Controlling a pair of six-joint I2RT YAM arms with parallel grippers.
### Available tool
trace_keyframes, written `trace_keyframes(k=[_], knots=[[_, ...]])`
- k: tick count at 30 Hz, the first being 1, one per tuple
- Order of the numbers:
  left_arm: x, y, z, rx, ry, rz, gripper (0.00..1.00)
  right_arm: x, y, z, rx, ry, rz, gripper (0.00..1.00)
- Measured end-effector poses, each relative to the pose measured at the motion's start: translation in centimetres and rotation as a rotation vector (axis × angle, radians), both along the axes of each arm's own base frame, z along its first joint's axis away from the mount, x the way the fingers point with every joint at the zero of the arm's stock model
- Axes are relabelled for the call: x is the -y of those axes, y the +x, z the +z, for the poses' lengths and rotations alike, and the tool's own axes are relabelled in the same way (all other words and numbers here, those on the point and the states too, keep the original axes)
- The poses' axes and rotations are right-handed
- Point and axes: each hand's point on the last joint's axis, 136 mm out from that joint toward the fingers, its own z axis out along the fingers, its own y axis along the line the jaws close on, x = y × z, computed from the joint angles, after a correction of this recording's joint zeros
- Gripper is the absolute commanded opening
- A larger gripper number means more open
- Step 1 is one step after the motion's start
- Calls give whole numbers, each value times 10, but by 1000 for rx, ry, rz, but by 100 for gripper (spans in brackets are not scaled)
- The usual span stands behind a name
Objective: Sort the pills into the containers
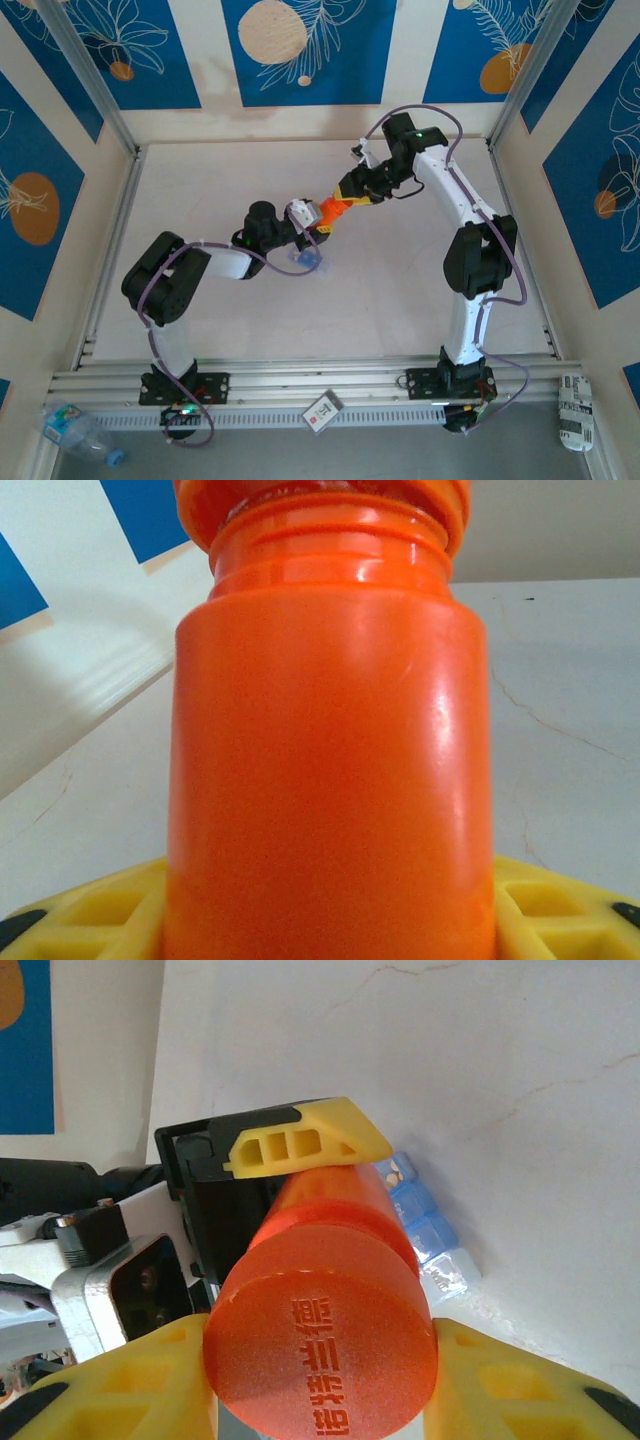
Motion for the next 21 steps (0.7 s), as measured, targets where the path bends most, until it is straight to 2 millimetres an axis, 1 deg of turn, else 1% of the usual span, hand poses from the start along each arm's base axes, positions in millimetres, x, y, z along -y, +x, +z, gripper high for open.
trace_keyframes(k=[7,16,21], knots=[[0,-1,-2,-7,5,-5,0,0,-2,-5,-9,2,9,35],[1,-3,-3,0,15,-21,0,-1,-5,-5,-8,7,25,35],[2,-5,-4,-7,23,-36,0,-3,-7,-11,-33,13,41,35]])
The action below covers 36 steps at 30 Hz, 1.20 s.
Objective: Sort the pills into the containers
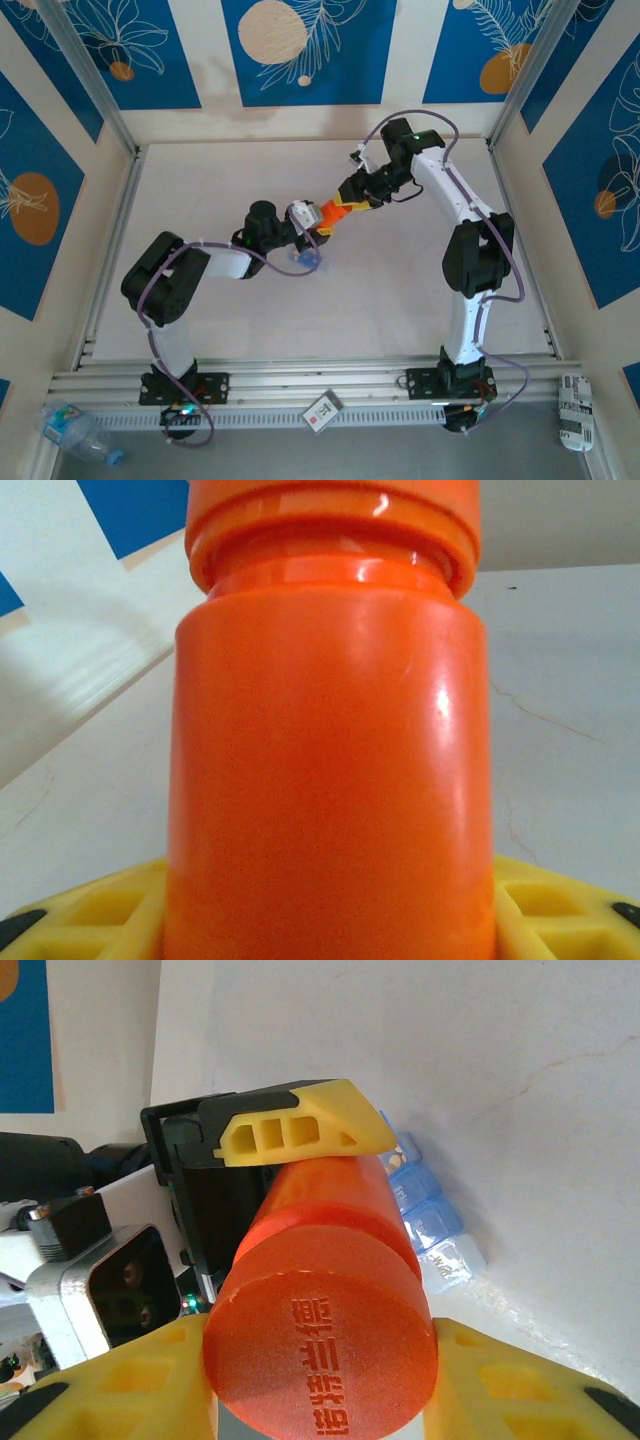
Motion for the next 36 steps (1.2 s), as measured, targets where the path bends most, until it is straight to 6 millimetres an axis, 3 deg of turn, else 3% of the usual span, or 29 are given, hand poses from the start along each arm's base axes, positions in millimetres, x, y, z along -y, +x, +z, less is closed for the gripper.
trace_keyframes(k=[15,36], knots=[[-2,-2,-7,-26,27,-10,0,-4,-2,-7,-21,2,16,35],[-13,5,-15,15,121,62,0,-15,10,-21,-181,16,-110,39]])
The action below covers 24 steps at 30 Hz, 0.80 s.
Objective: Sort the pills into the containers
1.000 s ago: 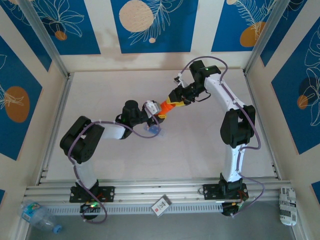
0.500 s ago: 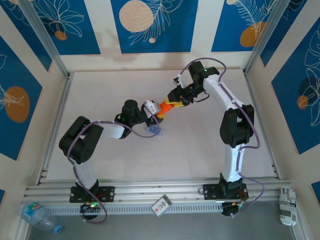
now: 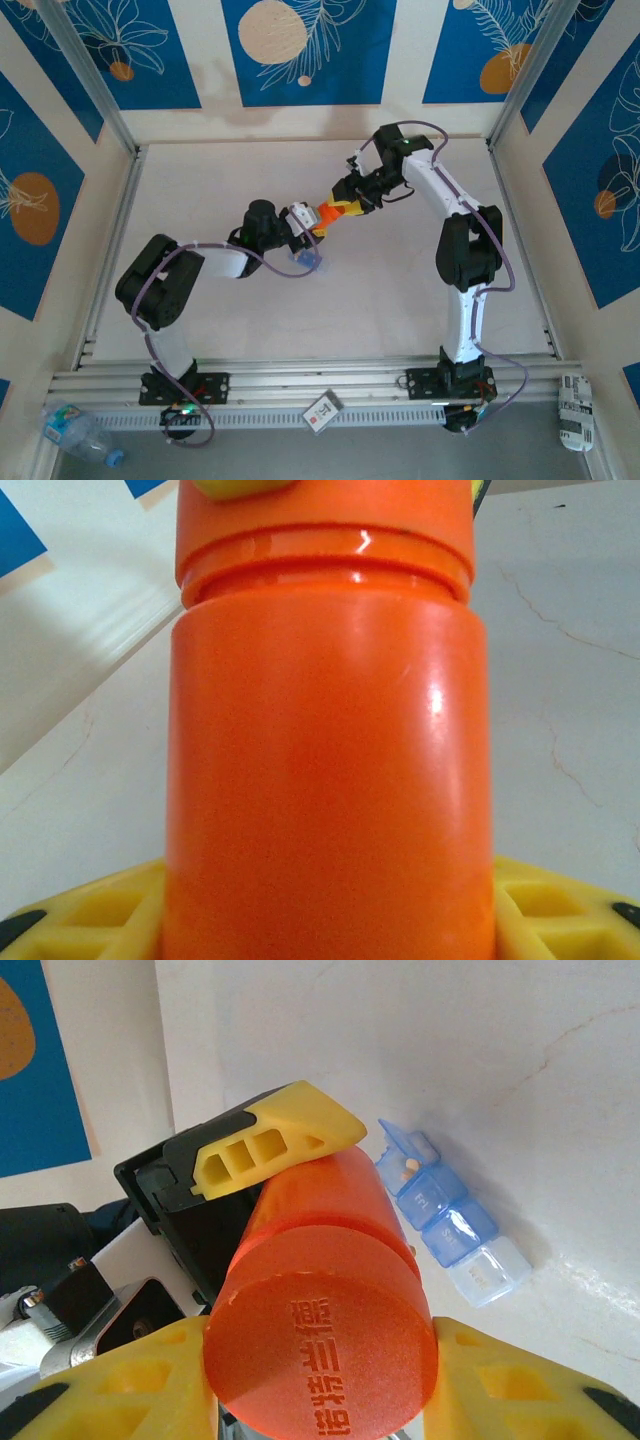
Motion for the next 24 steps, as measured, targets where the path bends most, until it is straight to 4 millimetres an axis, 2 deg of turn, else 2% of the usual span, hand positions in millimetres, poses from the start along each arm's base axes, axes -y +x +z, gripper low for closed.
trace_keyframes(k=[7,15,24], knots=[[1,0,1,2,0,7,0,-1,0,1,-10,-19,5,39],[-4,4,-4,-9,9,51,0,-4,6,-6,-59,48,-54,41],[-2,5,2,4,-13,56,0,-2,7,1,-49,50,-67,53]])
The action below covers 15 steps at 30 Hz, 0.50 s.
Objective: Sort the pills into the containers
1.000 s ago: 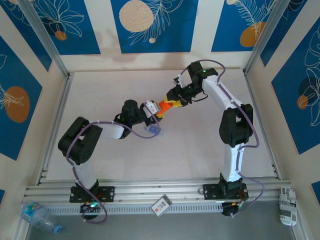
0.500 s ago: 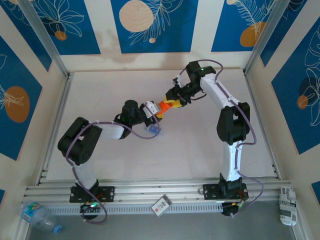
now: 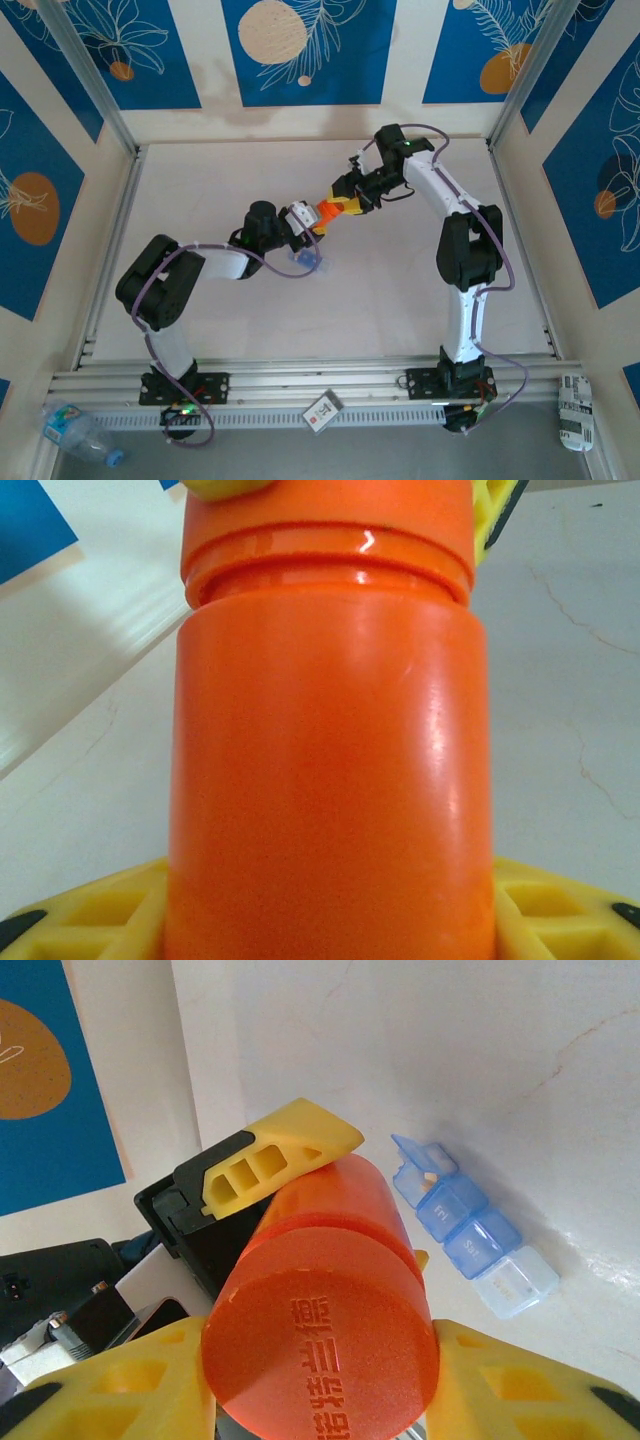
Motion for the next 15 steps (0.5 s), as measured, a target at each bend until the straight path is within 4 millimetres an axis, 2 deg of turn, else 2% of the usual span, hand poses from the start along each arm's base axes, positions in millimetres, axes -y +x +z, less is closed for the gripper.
trace_keyframes(k=[5,9,13,15], knots=[[3,-1,5,13,-13,-5,0,1,-1,5,-3,-1,-6,60],[12,-5,17,56,-44,-29,0,2,2,13,8,6,-14,69],[16,-7,23,75,-59,-45,0,6,7,27,38,11,-27,76],[16,-7,25,80,-65,-44,0,10,11,37,67,14,-37,84]])
